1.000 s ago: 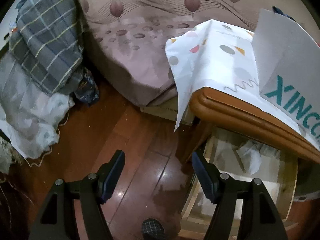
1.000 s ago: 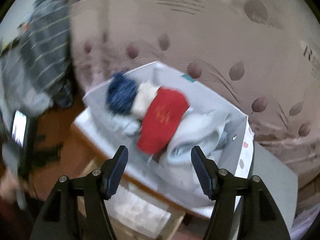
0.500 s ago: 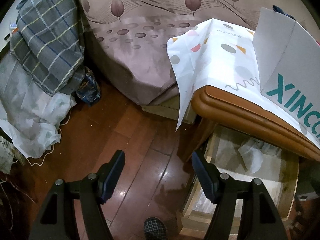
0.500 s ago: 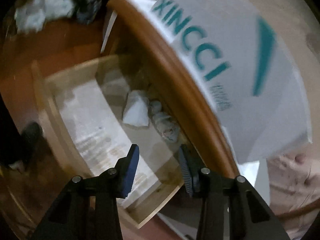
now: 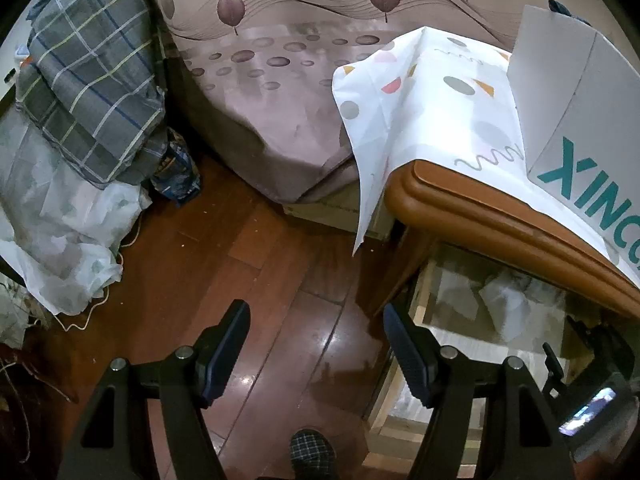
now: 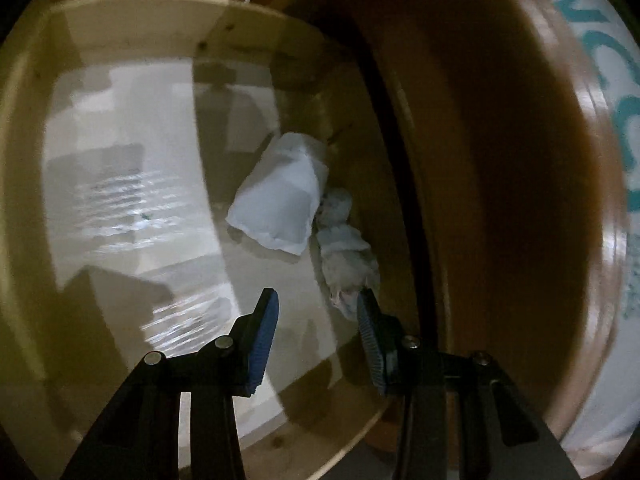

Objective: Take underwear out of drawer
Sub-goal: 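Reach the right gripper back down into the drawer toward the white patterned sock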

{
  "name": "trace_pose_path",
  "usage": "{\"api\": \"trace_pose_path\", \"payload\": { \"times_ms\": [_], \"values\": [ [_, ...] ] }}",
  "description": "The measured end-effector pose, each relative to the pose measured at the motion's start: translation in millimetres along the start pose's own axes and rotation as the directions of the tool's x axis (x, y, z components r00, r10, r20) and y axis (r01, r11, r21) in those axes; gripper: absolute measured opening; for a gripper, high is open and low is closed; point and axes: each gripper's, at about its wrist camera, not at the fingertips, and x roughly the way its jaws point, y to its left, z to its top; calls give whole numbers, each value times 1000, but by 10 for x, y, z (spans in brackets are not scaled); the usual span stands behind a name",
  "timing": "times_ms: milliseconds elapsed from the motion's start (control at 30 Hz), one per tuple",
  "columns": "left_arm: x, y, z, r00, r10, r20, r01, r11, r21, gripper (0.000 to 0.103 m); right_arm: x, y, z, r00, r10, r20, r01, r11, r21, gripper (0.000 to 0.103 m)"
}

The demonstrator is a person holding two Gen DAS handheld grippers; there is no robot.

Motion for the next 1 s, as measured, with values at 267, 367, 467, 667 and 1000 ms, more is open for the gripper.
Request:
{"api": "trace_pose_path", "payload": {
  "times_ms": [267, 367, 467, 667, 1000],
  "values": [
    [35, 0, 0, 1000, -7, -15, 6, 1000, -5, 71, 232, 45, -2, 998, -63, 17, 62, 998, 19, 37],
    [35, -22, -11, 1000, -6, -17, 6, 1000, 5, 71, 279, -3, -1, 999, -50, 9, 49, 998, 34, 37],
    [42, -62, -21, 1000, -2, -19, 2, 1000, 20, 71, 332, 45, -22, 998, -64, 14, 64, 998, -15, 37],
    [60, -117, -25, 1000, 15, -18, -14, 999, 45, 71, 487, 138, -54, 995, -99, 20, 100, 992, -79, 34],
    [89, -162, -40, 1000, 17, -24, -16, 997, 74, 71, 731, 251, -124, 985, -174, 10, 174, 975, -137, 34]
  ]
}}
